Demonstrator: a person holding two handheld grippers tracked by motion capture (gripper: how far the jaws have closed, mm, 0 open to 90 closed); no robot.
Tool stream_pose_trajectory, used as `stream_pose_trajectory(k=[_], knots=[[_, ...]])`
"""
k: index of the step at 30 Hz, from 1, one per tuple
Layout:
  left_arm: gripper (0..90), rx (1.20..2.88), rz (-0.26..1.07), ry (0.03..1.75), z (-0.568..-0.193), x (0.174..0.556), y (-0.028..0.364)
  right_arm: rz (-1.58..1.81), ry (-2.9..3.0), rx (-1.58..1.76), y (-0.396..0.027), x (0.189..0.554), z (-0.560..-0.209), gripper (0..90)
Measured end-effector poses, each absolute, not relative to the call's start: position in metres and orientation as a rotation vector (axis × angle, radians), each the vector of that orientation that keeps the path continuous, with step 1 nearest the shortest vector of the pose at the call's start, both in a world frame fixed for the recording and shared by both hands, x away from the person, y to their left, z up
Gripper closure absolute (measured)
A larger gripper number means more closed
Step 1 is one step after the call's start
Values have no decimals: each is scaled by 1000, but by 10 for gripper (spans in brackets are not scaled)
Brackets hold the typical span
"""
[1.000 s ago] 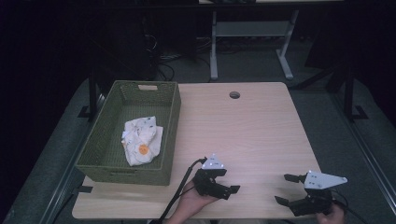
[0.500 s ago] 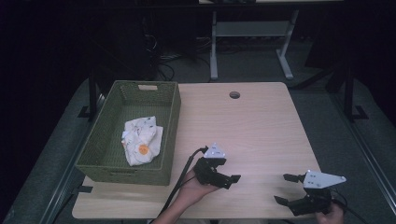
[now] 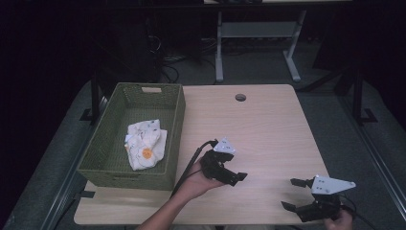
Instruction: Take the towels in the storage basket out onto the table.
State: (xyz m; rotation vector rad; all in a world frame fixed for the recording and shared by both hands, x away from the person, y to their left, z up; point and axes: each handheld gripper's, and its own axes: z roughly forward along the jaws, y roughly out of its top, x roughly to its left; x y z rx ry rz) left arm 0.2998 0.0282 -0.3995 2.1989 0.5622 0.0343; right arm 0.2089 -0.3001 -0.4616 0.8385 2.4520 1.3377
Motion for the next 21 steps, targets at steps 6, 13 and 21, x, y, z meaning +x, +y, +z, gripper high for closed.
stream_pose_trajectory(k=[6,13,21], knots=[[201,2211,17,508,-384,305,36,1340,2455,825,-300,208,-461,139],[212,2228,23,498,-366,316,51,1340,2463,819,-299,208,-461,138],[235,2232,0,496,-355,324,63,1334,2468,806,-299,209,-461,138]])
